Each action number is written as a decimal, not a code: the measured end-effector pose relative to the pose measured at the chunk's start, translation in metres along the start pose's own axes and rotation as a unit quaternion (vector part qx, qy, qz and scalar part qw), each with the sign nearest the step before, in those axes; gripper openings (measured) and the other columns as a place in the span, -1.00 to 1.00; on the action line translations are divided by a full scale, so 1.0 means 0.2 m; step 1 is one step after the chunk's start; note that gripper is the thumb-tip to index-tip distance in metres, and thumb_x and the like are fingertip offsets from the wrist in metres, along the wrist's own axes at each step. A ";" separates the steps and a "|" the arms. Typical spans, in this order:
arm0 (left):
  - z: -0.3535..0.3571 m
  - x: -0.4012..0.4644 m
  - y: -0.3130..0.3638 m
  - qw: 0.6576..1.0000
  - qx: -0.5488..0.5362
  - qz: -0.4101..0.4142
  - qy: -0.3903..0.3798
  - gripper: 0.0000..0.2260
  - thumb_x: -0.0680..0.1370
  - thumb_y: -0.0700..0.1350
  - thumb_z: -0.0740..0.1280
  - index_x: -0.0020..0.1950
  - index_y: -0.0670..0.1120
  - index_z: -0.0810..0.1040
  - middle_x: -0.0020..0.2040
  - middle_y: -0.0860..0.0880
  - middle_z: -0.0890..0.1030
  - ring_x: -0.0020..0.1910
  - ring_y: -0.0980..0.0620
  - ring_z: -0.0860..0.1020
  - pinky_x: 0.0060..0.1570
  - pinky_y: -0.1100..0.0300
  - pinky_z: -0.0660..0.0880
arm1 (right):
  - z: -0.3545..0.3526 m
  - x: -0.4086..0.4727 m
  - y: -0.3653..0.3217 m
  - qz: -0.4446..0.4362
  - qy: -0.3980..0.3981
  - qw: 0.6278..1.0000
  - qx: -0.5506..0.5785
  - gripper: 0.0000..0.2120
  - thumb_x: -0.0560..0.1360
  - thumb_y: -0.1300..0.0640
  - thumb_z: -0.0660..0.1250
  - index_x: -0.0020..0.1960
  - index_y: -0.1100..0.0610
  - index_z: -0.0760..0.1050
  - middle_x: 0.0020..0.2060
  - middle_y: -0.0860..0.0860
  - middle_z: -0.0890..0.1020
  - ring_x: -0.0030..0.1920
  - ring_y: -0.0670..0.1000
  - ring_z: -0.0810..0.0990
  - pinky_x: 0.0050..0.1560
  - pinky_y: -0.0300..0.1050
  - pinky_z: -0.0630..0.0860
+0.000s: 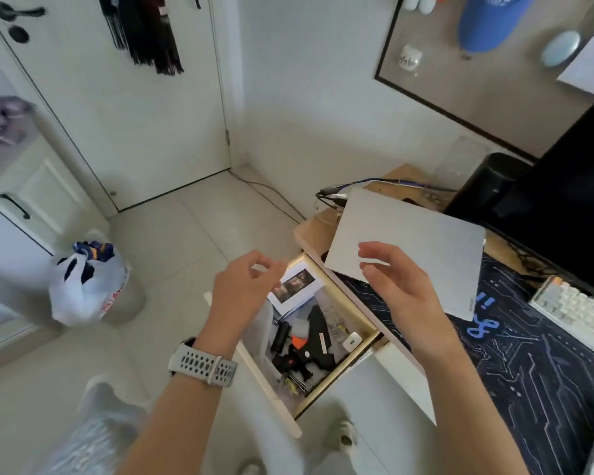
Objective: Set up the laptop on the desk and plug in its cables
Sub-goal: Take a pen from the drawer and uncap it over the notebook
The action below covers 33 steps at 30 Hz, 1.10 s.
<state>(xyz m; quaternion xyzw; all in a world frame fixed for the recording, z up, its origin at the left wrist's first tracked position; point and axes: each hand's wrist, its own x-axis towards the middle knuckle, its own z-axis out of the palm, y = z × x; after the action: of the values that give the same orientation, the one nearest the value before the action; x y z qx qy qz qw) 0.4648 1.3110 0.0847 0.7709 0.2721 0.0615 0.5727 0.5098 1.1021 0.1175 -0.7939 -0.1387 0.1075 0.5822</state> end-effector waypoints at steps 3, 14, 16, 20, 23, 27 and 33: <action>0.08 0.06 -0.09 0.999 0.022 -0.029 -0.002 -0.77 0.46 0.18 0.38 -0.18 0.02 0.58 -0.37 0.10 0.68 -0.21 -0.04 0.67 0.00 0.02 0.58 | 0.03 0.10 0.09 0.038 -0.040 0.998 0.006 -0.80 0.58 0.06 0.27 0.16 -0.16 0.51 0.07 -0.31 0.57 0.09 -0.29 0.54 -0.07 -0.43 0.51; 0.35 0.27 -0.38 0.986 0.051 -0.159 0.025 -0.87 0.51 0.00 0.32 -0.17 -0.02 0.57 -0.28 0.01 0.69 -0.19 0.02 0.66 -0.01 0.04 0.58 | 0.24 0.47 0.50 0.106 -0.281 0.952 -0.055 -0.81 0.56 0.09 0.31 0.15 -0.10 0.52 0.03 -0.21 0.60 0.03 -0.33 0.56 0.00 -0.39 0.45; 0.42 0.28 -0.49 0.981 0.072 -0.182 0.018 -0.88 0.52 -0.09 0.28 -0.21 0.02 0.54 -0.26 -0.02 0.69 -0.20 0.00 0.66 -0.04 0.03 0.59 | 0.28 0.51 0.61 0.115 -0.323 0.935 -0.088 -0.79 0.55 0.11 0.32 0.17 -0.04 0.53 0.02 -0.17 0.61 0.04 -0.25 0.57 0.00 -0.35 0.47; 0.55 0.24 -0.68 0.965 0.093 -0.242 -0.021 -0.88 0.51 -0.15 0.26 -0.14 -0.03 0.59 -0.20 -0.03 0.67 -0.16 -0.02 0.65 -0.03 0.01 0.60 | 0.35 0.51 0.89 0.131 -0.415 0.884 -0.172 -0.80 0.51 0.05 0.35 0.13 -0.02 0.55 -0.02 -0.08 0.63 0.00 -0.10 0.60 0.06 -0.09 0.56; 0.64 0.20 -0.81 0.951 0.159 -0.258 -0.060 -0.83 0.51 -0.17 0.23 -0.03 -0.09 0.61 -0.07 -0.07 0.65 -0.05 -0.08 0.61 0.00 0.04 0.57 | 0.38 0.46 1.09 0.138 -0.474 0.836 -0.241 -0.75 0.50 0.15 0.33 0.18 0.07 0.55 0.00 -0.01 0.64 0.00 -0.01 0.59 0.00 -0.13 0.49; 0.74 0.12 -0.95 0.922 0.214 -0.288 -0.144 -0.77 0.50 -0.14 0.21 0.08 -0.02 0.60 0.06 -0.08 0.63 0.04 -0.11 0.59 0.03 0.08 0.54 | 0.40 0.37 1.32 0.082 -0.543 0.739 -0.390 -0.71 0.49 0.17 0.21 0.16 0.06 0.57 0.06 0.09 0.63 0.10 0.16 0.59 0.04 -0.04 0.53; 0.85 0.04 -1.08 0.858 0.369 -0.265 -0.242 -0.76 0.53 -0.05 0.19 0.14 0.00 0.53 0.13 -0.11 0.61 0.12 -0.17 0.59 0.02 0.07 0.50 | 0.31 0.31 1.50 -0.015 -0.589 0.640 -0.493 -0.53 0.52 0.18 0.19 0.43 0.08 0.34 0.26 0.12 0.48 0.28 0.19 0.43 0.17 0.04 0.45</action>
<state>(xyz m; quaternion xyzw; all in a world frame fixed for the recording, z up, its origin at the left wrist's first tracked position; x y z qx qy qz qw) 0.4648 1.2124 -0.1720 0.8150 0.3212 -0.3859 0.2893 0.5755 1.0947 -0.1879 -0.7297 -0.4966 0.4596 -0.0983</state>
